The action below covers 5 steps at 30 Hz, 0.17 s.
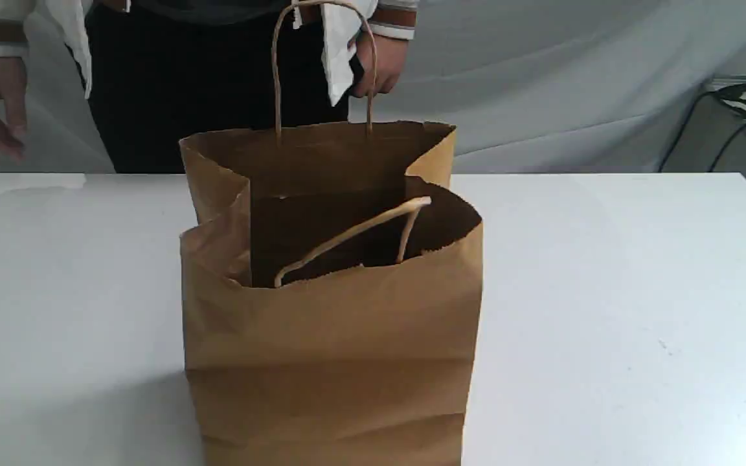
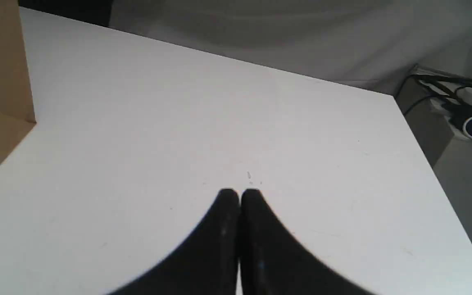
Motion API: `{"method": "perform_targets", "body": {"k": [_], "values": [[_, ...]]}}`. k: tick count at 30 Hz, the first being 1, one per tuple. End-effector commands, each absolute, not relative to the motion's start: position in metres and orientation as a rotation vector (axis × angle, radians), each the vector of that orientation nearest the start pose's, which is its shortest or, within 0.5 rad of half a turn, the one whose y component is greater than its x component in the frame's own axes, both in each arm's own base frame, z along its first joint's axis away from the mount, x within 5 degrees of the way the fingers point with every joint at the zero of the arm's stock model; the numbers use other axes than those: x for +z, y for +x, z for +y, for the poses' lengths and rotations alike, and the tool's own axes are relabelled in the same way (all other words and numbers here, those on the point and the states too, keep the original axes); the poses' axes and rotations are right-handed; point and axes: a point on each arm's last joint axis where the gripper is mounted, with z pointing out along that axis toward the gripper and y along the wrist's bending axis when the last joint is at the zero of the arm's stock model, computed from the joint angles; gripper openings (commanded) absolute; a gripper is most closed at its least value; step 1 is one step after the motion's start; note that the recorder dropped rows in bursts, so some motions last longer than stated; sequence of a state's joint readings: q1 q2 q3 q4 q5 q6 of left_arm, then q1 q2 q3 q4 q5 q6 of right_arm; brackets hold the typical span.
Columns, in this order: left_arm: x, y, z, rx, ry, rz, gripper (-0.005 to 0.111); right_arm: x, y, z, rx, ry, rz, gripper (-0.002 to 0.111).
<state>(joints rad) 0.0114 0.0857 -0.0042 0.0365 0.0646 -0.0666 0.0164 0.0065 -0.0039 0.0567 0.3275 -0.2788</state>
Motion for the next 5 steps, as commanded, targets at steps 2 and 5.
{"method": "perform_targets", "body": {"k": [2, 5], "values": [[0.2035, 0.0631, 0.001, -0.013, -0.037, 1.617, 0.0, 0.1836, 0.0538, 0.0024, -0.127, -0.218, 1.8, 0.0], [0.2035, 0.0631, 0.001, -0.013, -0.037, 1.617, 0.0, 0.1836, 0.0538, 0.0024, -0.127, -0.218, 1.8, 0.0]]}}
